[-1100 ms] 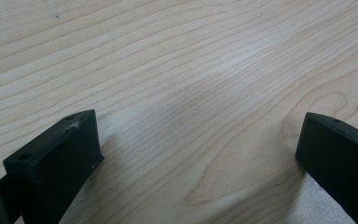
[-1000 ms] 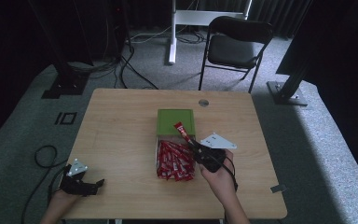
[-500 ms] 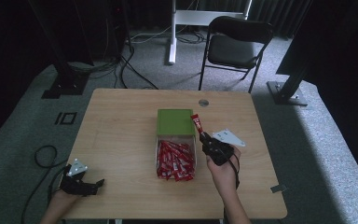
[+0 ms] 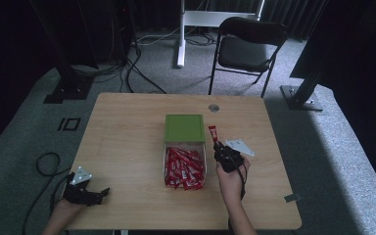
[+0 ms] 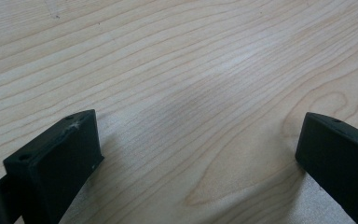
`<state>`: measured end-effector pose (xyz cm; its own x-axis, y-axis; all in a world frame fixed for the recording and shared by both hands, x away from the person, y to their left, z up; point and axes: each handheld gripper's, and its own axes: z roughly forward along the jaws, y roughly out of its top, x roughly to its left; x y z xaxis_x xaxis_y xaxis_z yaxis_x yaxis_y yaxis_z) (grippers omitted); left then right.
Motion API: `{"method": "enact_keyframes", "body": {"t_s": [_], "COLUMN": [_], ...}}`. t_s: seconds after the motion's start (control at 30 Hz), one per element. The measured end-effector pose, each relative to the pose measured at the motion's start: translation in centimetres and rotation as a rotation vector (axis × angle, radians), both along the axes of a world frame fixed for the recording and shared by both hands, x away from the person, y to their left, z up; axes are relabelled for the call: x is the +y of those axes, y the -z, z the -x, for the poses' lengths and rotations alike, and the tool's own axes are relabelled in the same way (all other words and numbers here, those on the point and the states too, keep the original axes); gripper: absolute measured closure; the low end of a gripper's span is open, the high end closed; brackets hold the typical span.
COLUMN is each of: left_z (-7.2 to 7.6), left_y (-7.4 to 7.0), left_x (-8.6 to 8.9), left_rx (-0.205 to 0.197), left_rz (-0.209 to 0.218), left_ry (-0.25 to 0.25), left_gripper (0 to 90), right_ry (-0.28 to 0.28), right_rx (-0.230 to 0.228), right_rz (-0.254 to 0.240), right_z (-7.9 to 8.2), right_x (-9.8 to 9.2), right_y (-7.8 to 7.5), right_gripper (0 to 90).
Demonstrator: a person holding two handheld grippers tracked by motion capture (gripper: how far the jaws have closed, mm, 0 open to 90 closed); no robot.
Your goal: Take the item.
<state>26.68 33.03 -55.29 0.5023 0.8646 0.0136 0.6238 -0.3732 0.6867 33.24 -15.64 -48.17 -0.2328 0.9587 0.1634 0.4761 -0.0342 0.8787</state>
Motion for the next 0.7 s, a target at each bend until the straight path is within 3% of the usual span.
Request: {"method": "enact_keyframes", "body": {"t_s": [0.3, 0.47, 0.7], "left_z": [0.0, 0.0, 0.0], "left_y": [0.0, 0.0, 0.0], "left_x": [0.0, 0.0, 0.0], "left_rx": [0.000, 0.000, 0.000], "left_rz": [0.000, 0.000, 0.000], "left_ry": [0.000, -0.001, 0.000], "left_gripper": [0.7, 0.7, 0.7], "right_ry": [0.028, 0.020, 0.012], "right_rx": [0.049, 0.084, 0.126], "right_rz": [0.019, -0.006, 0.013], "right_z": [-0.8, -1.2, -1.7], "right_x": [0.4, 0.7, 1.0], "right_y": [2.5, 3.7, 4.9], "right_gripper": [81.4, 81.2, 81.5]}}
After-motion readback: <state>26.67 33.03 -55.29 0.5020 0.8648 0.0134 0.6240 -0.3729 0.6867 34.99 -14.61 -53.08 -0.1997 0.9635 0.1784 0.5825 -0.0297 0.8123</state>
